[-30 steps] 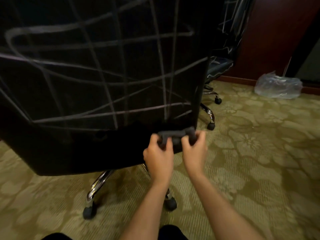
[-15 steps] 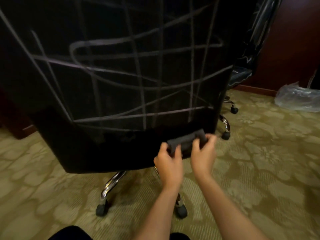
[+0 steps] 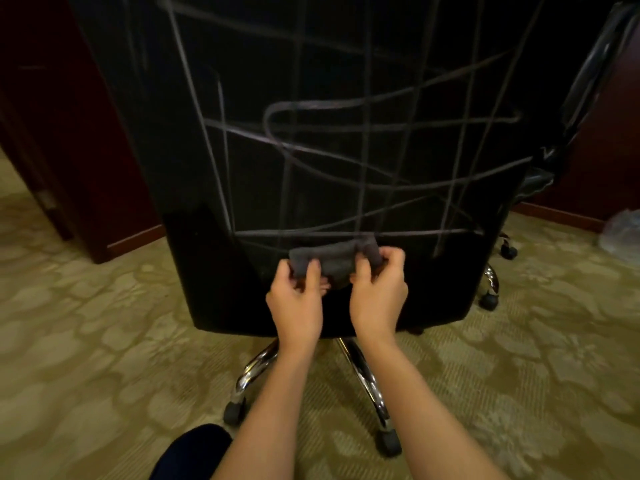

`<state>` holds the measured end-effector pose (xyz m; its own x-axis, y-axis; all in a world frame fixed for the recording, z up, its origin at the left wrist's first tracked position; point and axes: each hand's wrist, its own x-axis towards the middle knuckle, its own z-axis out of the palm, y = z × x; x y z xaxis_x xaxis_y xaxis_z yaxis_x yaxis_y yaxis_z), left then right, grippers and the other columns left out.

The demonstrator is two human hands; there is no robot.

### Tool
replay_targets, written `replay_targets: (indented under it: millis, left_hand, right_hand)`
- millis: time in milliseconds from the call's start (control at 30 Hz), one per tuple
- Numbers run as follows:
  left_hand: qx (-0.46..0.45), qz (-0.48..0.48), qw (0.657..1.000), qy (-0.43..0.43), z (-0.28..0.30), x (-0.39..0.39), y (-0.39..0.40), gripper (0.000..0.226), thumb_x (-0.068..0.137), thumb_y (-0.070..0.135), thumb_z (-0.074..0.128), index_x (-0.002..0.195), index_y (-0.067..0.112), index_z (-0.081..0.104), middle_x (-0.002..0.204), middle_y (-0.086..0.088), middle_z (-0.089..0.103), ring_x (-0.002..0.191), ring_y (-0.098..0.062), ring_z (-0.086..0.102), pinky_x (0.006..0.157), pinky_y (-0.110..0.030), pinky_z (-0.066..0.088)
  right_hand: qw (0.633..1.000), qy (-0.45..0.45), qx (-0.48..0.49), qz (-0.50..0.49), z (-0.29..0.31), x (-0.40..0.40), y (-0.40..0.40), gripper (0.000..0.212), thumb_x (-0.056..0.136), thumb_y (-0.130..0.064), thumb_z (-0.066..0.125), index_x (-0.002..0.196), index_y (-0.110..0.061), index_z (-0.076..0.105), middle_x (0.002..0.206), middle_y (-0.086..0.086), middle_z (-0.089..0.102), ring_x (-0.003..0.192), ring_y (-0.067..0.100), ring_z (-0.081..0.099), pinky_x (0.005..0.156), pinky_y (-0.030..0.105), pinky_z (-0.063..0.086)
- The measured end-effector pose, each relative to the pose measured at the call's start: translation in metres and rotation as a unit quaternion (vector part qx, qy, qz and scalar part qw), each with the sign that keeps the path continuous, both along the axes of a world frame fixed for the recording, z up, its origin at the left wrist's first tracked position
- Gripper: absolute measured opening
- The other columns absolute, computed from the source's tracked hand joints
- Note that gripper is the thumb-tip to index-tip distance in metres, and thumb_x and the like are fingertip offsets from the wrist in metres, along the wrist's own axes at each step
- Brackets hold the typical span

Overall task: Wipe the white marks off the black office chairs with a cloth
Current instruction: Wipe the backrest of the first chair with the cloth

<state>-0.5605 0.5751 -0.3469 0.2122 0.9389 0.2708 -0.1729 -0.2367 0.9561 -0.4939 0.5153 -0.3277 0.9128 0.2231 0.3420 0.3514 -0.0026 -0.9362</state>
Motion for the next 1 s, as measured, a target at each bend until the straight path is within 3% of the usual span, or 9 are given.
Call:
replay_targets:
  millis: [100,267,400,500,667,767,1000]
  left_hand:
    - [0.010,-0.023,0.999,0.022,-0.018,0.014,-0.013,0.009,0.095,0.021,0.067,0.090,0.019,0.060,0.077,-0.001,0.074,0.070,-0.012,0.074,0.072,-0.043,0.062]
    - [-0.005,-0.092,0.995,0.039,-0.015,0.029,-0.028,0.006,0.096,0.021,0.066,0.092,0.021,0.061,0.086,-0.001,0.074,0.075,-0.008,0.074,0.076,-0.041,0.062]
    - [-0.041,-0.041,0.998,0.018,-0.027,0.001,-0.011,0.008,0.095,0.019,0.067,0.089,0.017,0.062,0.078,-0.005,0.074,0.071,-0.013,0.075,0.075,-0.048,0.062]
    - [-0.004,-0.016,0.998,0.064,-0.033,-0.029,-0.004,0.008,0.095,0.026,0.067,0.088,0.023,0.063,0.075,0.002,0.073,0.072,-0.008,0.073,0.077,-0.046,0.061]
    - [0.055,0.035,0.998,0.017,0.023,-0.041,0.009,0.007,0.095,0.027,0.066,0.092,0.022,0.064,0.075,0.002,0.074,0.070,-0.006,0.073,0.072,-0.037,0.062]
    - [0.069,0.041,0.997,-0.010,0.040,-0.045,0.013,0.007,0.096,0.027,0.065,0.090,0.023,0.063,0.075,0.003,0.073,0.070,-0.005,0.073,0.068,-0.030,0.060]
    - [0.052,-0.018,0.992,0.113,-0.022,-0.056,0.019,0.011,0.095,0.032,0.064,0.090,0.022,0.062,0.072,0.003,0.072,0.070,-0.008,0.072,0.073,-0.046,0.061]
  right_hand:
    - [0.999,-0.007,-0.023,-0.044,-0.018,0.010,-0.012,0.011,0.097,-0.019,0.059,0.103,-0.017,0.050,0.089,0.004,0.062,0.087,0.030,0.066,0.075,0.034,0.047]
    - [0.994,0.008,-0.057,-0.098,-0.016,0.034,-0.021,0.016,0.097,-0.016,0.057,0.111,-0.008,0.053,0.095,0.012,0.064,0.093,0.034,0.064,0.078,0.034,0.044]
    - [0.995,-0.006,-0.080,-0.063,-0.028,0.005,-0.011,0.015,0.096,-0.017,0.060,0.107,-0.009,0.055,0.094,0.014,0.067,0.088,0.032,0.065,0.072,0.031,0.043]
    - [0.997,0.002,-0.072,-0.037,-0.038,-0.021,-0.001,0.012,0.096,-0.018,0.061,0.104,-0.013,0.054,0.090,0.005,0.064,0.086,0.028,0.066,0.069,0.027,0.042]
    - [1.000,-0.015,0.016,0.006,0.015,-0.024,0.016,0.010,0.093,-0.022,0.065,0.099,-0.020,0.058,0.084,-0.002,0.069,0.078,0.015,0.070,0.075,0.043,0.059]
    - [0.998,-0.026,0.053,0.022,0.041,-0.023,0.022,0.011,0.092,-0.021,0.067,0.097,-0.022,0.058,0.083,-0.005,0.068,0.077,0.010,0.070,0.074,0.041,0.060]
    - [0.999,0.051,-0.009,0.003,-0.024,-0.046,0.014,0.013,0.093,-0.019,0.064,0.096,-0.021,0.051,0.082,0.000,0.065,0.074,0.021,0.069,0.071,0.050,0.058]
